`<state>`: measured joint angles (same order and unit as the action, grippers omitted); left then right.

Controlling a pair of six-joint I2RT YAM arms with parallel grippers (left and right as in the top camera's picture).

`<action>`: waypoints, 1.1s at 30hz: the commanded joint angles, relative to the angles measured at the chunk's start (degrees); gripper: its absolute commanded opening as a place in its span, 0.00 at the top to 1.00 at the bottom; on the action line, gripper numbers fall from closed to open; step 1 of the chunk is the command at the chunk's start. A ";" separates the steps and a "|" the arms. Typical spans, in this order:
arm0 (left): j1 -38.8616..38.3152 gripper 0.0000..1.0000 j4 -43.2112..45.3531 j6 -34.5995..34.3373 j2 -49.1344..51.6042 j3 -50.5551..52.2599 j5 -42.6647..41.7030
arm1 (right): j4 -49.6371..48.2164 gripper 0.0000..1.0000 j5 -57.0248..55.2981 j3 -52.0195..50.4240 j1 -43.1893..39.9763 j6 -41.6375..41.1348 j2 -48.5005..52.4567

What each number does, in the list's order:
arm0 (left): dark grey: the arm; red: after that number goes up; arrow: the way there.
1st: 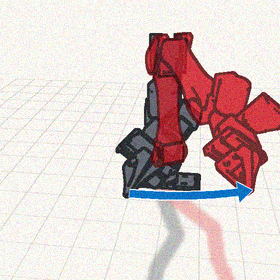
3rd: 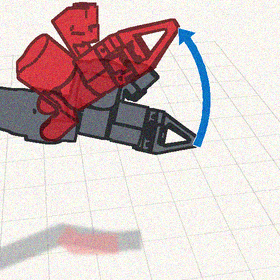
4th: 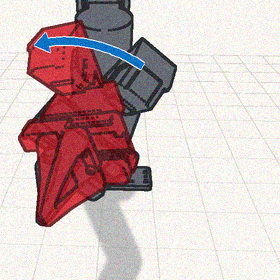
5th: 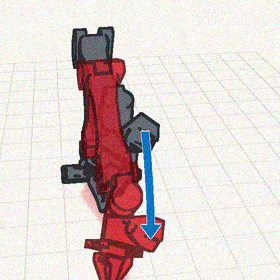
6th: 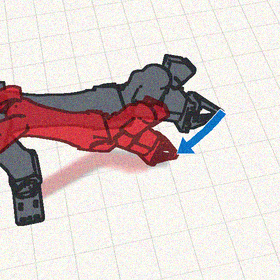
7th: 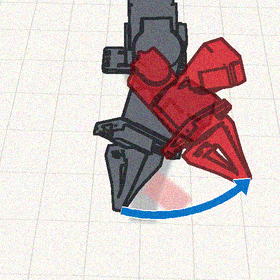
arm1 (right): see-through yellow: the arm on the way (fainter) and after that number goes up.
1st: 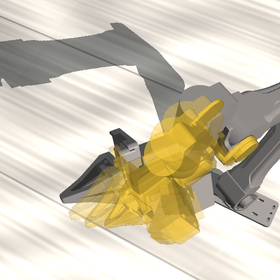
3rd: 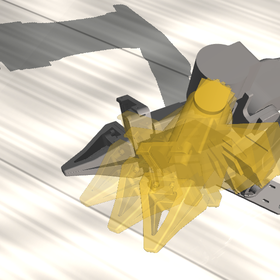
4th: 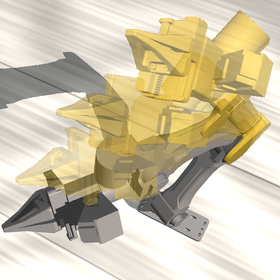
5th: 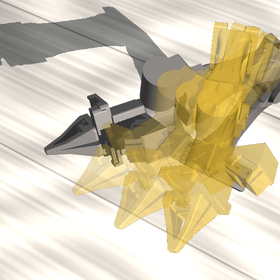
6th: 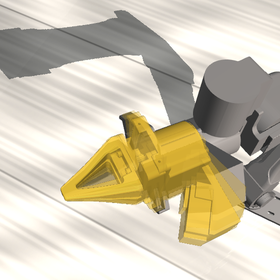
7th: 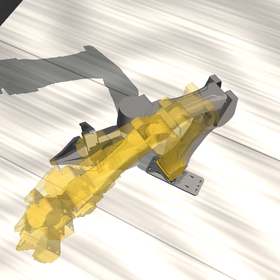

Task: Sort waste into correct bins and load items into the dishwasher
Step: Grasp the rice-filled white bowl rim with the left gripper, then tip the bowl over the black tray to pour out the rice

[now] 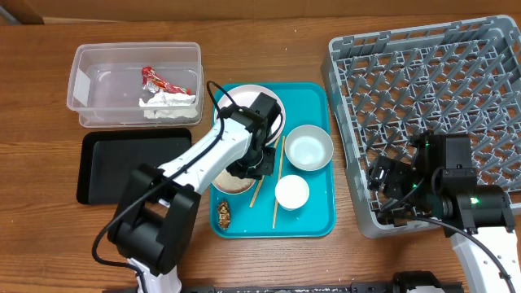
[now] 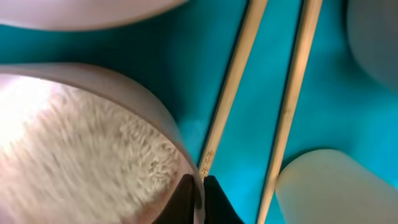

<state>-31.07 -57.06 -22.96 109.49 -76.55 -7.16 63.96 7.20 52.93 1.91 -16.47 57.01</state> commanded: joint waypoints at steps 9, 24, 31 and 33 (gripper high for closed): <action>0.04 0.96 -6.80 0.24 -1.88 -8.31 2.29 | -0.15 0.00 -0.04 1.86 -0.17 0.33 -0.35; 10.78 0.96 -15.04 -0.63 -21.03 -9.88 9.03 | -0.20 0.00 -0.04 1.86 -0.17 0.33 -0.35; 21.40 0.96 -10.45 8.79 -26.25 -2.86 -0.17 | -0.17 0.00 -0.02 1.86 -0.17 0.31 -0.35; 25.46 0.96 -7.85 11.91 -26.38 -0.17 -5.99 | -0.17 0.00 -0.02 1.86 -0.17 0.31 -0.35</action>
<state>-10.22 -66.78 -17.96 83.42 -80.42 -4.25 64.07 7.25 52.93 1.91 -16.45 57.01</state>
